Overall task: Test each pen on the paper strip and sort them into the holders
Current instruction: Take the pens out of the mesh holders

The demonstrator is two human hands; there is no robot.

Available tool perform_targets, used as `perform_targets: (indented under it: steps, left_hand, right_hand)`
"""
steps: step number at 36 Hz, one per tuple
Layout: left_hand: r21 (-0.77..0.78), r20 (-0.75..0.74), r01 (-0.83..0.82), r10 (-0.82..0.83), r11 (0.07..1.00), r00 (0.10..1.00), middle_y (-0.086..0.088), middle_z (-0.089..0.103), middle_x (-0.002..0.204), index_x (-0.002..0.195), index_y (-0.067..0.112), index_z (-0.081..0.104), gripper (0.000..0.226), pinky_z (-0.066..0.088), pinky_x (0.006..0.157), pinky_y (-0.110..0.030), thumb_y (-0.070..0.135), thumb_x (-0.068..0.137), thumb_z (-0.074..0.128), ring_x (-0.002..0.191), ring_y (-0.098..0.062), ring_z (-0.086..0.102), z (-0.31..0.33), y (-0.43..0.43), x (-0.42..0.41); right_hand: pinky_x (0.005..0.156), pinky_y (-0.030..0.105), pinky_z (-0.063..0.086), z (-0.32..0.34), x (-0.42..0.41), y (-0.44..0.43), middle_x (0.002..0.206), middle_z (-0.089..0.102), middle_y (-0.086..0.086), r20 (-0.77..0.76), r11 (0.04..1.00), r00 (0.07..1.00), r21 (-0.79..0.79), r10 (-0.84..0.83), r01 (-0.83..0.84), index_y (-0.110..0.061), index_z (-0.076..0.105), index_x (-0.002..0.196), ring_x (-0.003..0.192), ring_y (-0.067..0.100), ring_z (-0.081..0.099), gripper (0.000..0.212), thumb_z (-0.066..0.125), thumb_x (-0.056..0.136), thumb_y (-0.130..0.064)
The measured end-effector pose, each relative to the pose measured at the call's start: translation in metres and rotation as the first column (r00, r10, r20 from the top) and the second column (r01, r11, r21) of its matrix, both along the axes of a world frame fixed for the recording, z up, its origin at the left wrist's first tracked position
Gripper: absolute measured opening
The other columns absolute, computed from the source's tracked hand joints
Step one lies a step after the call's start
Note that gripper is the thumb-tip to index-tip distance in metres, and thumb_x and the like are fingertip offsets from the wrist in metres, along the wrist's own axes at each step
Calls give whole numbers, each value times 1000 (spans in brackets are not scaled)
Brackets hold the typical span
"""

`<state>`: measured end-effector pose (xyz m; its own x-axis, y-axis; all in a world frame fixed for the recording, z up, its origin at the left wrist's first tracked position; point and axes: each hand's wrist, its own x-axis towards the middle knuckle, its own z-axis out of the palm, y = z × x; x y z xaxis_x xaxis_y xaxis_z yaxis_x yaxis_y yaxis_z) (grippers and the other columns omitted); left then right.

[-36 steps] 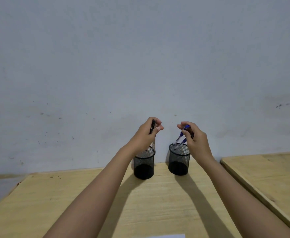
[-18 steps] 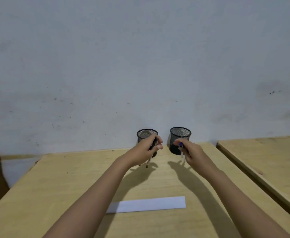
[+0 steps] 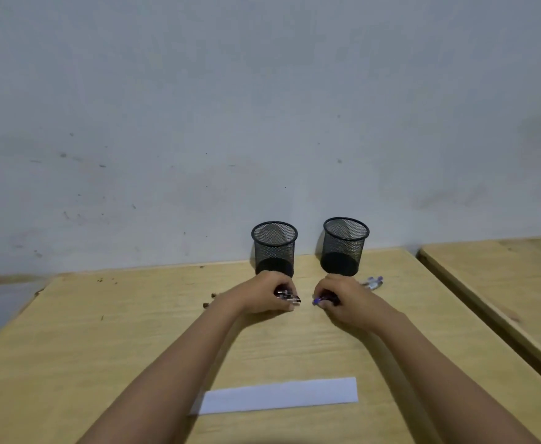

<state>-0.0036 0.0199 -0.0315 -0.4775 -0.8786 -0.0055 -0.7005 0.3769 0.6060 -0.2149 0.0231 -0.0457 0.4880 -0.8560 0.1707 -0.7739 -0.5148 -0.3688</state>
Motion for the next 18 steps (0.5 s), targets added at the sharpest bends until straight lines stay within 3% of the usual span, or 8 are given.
perform_targets:
  steps: [5,11,15,18]
  left_hand:
    - [-50,18,10,-9,999,1000,1,52,110,110,17,61,37,44,92,-26,31,77,73,103,-14,53,-9,-2,6]
    - [-70,-42,-50,48,996,998,5,50,120,124,18,54,57,42,99,-26,44,76,72,111,-9,50,-12,14,26]
    - [-92,-119,-186,175,978,977,7,50,123,126,16,53,49,40,100,-22,40,85,63,116,-9,50,-9,39,60]
    - [-173,-103,-311,297,934,949,5,50,128,128,15,51,46,34,94,-20,40,90,55,116,-7,46,-11,61,96]
  right_hand:
    - [85,24,44,0,1,-7,101,56,-6,69,998,998,70,1,-6,-22,61,104,94,9,52,28,69,79,-32]
    - [86,24,43,3,10,-6,114,51,-5,64,987,997,156,37,-46,-20,53,123,103,12,52,58,73,73,-43]
    - [86,19,35,5,30,-1,119,51,-7,110,996,992,62,57,-64,-20,52,125,106,4,45,47,64,83,-39]
    - [88,24,43,6,52,5,110,56,-8,218,998,974,12,58,-62,-24,58,112,100,6,52,26,60,86,-27]
